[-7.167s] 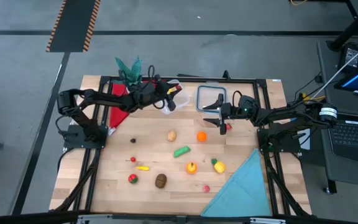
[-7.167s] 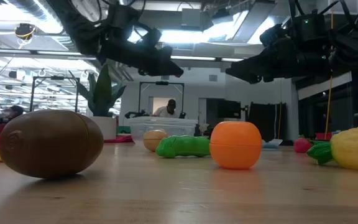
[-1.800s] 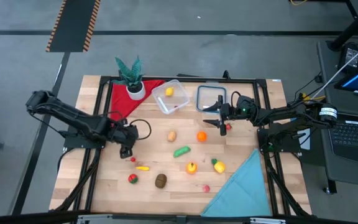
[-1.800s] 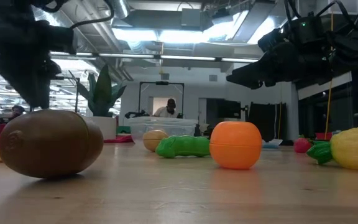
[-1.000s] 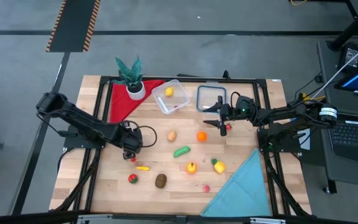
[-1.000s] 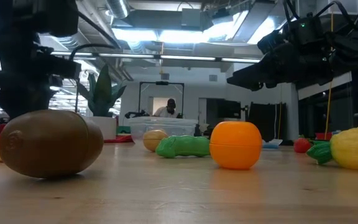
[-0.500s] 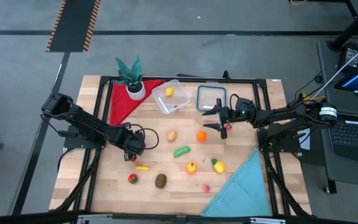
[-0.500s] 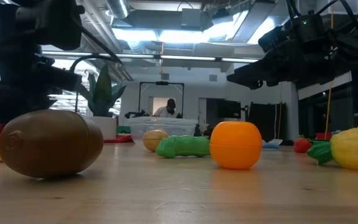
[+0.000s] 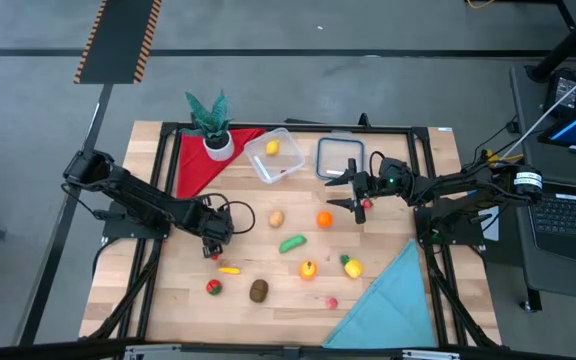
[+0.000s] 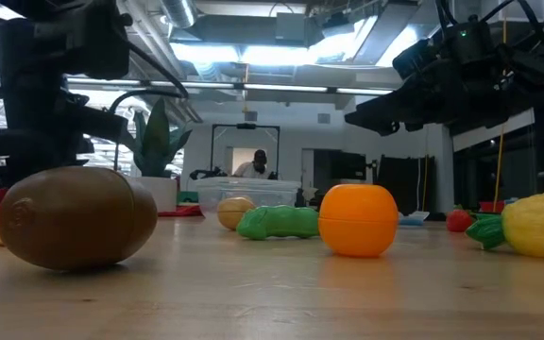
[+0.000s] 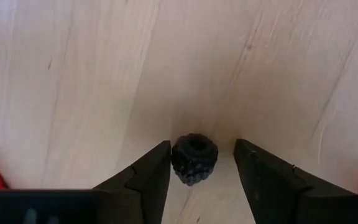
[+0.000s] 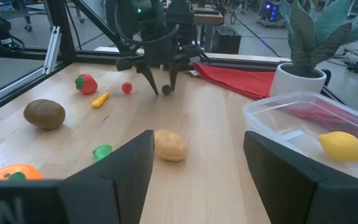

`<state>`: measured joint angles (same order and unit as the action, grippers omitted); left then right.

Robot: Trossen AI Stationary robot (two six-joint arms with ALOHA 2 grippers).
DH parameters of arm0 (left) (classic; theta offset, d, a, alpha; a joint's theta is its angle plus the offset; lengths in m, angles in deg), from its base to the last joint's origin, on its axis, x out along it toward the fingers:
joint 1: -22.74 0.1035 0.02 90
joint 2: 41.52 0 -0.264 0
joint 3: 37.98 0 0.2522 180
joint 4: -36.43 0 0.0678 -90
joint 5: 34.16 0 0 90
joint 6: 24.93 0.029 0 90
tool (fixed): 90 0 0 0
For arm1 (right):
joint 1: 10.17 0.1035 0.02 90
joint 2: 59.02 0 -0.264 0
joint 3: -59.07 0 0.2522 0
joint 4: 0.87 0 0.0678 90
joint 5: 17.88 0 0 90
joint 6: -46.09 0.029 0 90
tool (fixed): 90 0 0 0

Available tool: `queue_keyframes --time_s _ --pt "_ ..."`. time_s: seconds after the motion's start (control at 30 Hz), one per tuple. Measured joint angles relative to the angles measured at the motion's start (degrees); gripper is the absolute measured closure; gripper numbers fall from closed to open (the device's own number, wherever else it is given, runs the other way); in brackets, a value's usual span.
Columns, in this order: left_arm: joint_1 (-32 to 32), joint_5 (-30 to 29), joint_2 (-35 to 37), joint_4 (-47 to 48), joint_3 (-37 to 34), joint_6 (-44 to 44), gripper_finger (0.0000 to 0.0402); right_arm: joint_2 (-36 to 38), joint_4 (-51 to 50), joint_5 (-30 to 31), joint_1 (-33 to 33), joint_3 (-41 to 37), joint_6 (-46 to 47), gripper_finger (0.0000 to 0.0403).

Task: Pick and placing Produce into tupperware
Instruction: Put the blackberry into the transparent bin

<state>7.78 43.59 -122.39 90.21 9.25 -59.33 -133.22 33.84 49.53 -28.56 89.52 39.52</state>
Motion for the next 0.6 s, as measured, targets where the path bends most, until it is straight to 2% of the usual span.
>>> queue_keyframes --time_s 0.43,0.6 --pt "0.0 0.7 -0.1 -0.4 -0.2 0.2 0.0308 0.0 0.0 0.0 0.0 0.0 0.0 0.0153" --pt "0.0 0.3 0.0 -0.4 -0.2 -2.4 0.0317 0.0 0.0 0.0 0.0 0.0 0.0 0.0153"
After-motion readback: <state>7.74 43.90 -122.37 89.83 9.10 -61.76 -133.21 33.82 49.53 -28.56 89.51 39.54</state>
